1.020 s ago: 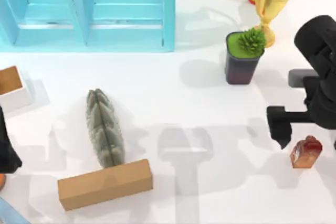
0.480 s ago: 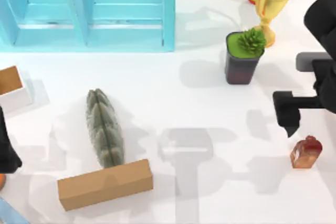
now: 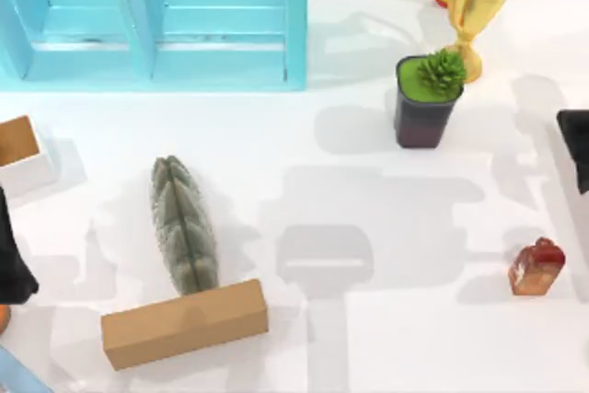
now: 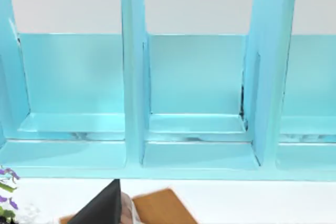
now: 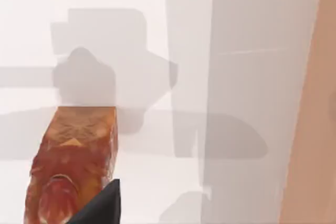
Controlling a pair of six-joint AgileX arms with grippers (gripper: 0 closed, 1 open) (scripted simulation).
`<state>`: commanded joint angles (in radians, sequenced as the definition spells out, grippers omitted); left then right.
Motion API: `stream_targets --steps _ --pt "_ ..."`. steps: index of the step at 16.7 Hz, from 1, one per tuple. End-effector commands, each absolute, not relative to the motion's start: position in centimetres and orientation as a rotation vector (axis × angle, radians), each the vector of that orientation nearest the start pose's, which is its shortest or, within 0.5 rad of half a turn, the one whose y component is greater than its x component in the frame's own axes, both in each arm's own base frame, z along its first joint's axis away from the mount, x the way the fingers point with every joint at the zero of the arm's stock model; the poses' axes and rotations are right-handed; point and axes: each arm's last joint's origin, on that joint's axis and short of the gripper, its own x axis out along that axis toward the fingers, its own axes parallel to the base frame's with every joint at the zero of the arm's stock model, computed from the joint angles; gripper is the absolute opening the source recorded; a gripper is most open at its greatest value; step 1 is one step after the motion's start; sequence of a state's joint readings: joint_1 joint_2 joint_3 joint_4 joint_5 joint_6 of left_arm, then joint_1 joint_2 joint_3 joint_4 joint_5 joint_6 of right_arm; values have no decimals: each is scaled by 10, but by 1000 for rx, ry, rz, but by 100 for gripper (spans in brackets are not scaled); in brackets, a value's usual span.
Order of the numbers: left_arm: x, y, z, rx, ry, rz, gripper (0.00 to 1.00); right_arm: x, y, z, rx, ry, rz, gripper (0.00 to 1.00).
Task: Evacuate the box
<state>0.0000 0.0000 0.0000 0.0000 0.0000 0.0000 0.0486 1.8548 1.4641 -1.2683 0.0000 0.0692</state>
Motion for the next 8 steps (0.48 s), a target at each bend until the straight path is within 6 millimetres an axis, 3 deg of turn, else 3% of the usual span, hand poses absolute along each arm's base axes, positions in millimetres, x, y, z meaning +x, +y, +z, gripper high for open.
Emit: stream_targets --steps 5,8 --pt "106 -1 160 0 0 0 100 363 -105 236 50 1645 -17 100" --pt "106 -1 160 0 0 0 100 359 -154 253 42 1589 -17 100"
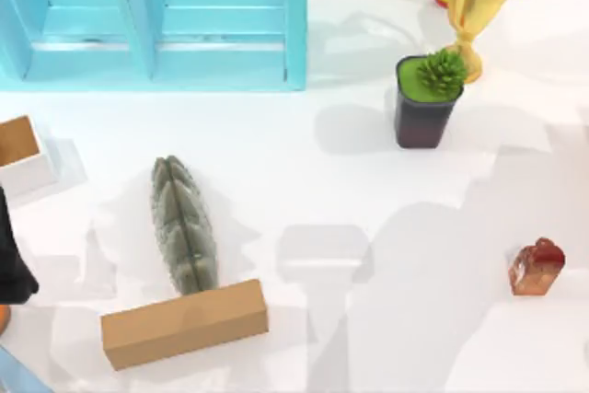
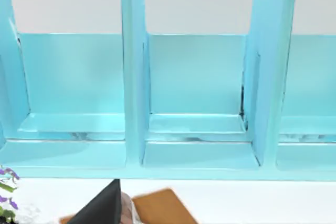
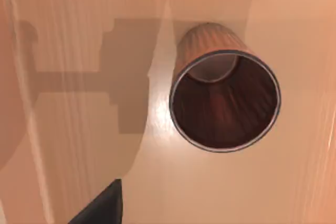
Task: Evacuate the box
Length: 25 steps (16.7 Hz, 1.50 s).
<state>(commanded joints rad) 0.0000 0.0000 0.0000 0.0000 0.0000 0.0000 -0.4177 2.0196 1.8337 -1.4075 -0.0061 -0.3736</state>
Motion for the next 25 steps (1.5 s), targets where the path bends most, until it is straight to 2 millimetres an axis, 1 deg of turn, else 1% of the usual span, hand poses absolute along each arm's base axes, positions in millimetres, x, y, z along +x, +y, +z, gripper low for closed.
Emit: stream_targets --steps 1,2,6,8,10,14,16,18,22,25 --pt "106 -1 160 0 0 0 100 357 -162 257 37 1575 -20 100" --pt "106 -1 160 0 0 0 100 356 -166 259 33 1569 -23 100" --pt "106 -1 160 0 0 0 100 355 -165 260 29 1565 -23 100" --pt "106 -1 160 0 0 0 100 356 -165 255 31 1566 -23 100" --pt "106 -1 160 0 0 0 100 357 -166 239 34 1571 -22 100" --pt "106 -1 160 0 0 0 100 359 -167 190 29 1558 -26 100" --pt "106 -1 160 0 0 0 100 357 -166 169 31 1563 -25 100" --pt "106 -1 160 0 0 0 100 356 -166 160 33 1567 -23 100" --pt "106 -1 160 0 0 0 100 356 -166 159 33 1567 -23 100" --pt "106 -1 160 0 0 0 100 356 -166 159 33 1567 -23 77"
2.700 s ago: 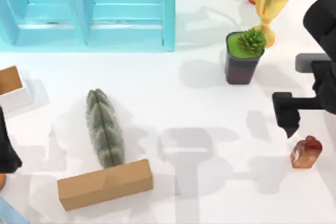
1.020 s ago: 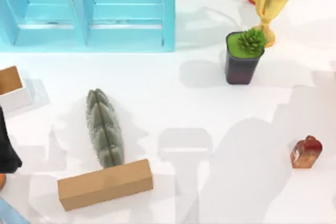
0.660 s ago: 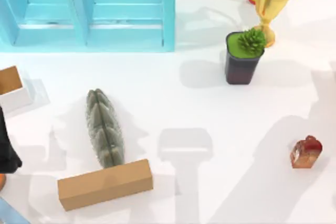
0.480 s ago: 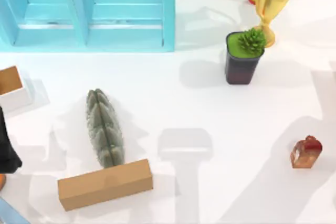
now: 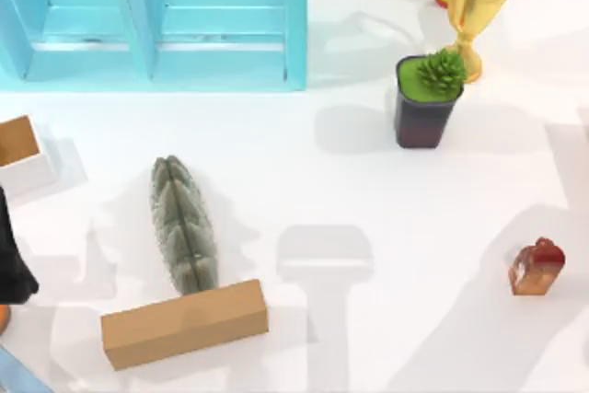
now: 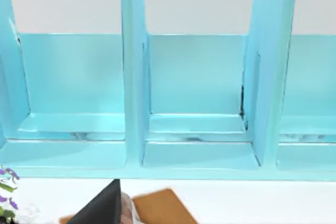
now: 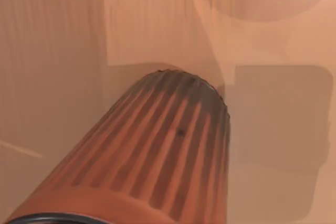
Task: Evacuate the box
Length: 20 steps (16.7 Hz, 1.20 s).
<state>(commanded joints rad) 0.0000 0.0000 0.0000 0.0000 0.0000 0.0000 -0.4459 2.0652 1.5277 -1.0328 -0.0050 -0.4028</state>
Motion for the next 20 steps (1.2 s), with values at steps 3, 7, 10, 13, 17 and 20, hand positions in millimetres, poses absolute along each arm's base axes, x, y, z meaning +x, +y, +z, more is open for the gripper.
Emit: stream_targets --steps 3,7,10,13,17,20 --pt "106 -1 160 0 0 0 100 356 -166 159 33 1567 -23 55" --pt "106 -1 160 0 0 0 100 356 -166 159 33 1567 -23 25" --pt "106 -1 160 0 0 0 100 356 -166 159 33 1567 -23 2" --pt "106 -1 160 0 0 0 100 356 -166 159 33 1567 -23 0" --pt "106 -1 160 0 0 0 100 356 -166 159 33 1567 -23 0" --pt "106 -1 160 0 0 0 100 356 -166 160 34 1566 -25 0"
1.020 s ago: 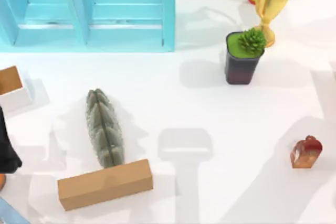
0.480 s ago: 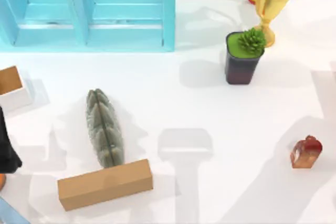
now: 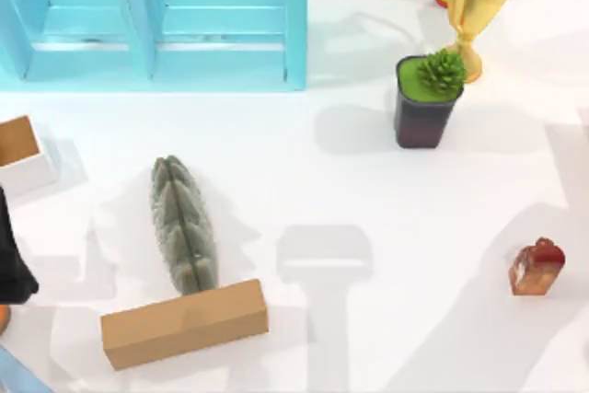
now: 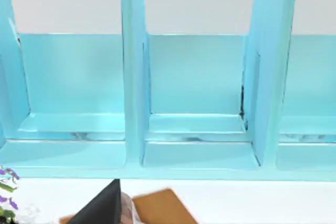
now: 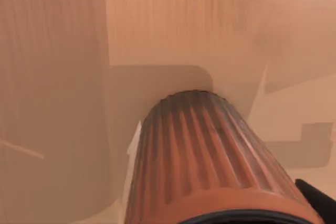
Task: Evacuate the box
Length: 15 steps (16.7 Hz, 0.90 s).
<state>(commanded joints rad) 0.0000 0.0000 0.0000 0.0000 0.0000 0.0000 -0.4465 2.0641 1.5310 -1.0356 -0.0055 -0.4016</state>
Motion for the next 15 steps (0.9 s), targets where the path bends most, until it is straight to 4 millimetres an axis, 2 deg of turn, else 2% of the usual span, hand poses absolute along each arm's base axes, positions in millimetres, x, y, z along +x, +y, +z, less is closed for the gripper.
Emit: stream_targets --steps 2,4,11,13,15 --pt "106 -1 160 0 0 0 100 358 -168 169 38 1565 -27 0" --pt "106 -1 160 0 0 0 100 362 -170 188 38 1566 -27 0" --pt "106 -1 160 0 0 0 100 358 -167 279 36 1570 -23 0" --pt "106 -1 160 0 0 0 100 356 -166 289 34 1566 -24 0" --pt "106 -1 160 0 0 0 100 356 -166 290 33 1566 -24 0"
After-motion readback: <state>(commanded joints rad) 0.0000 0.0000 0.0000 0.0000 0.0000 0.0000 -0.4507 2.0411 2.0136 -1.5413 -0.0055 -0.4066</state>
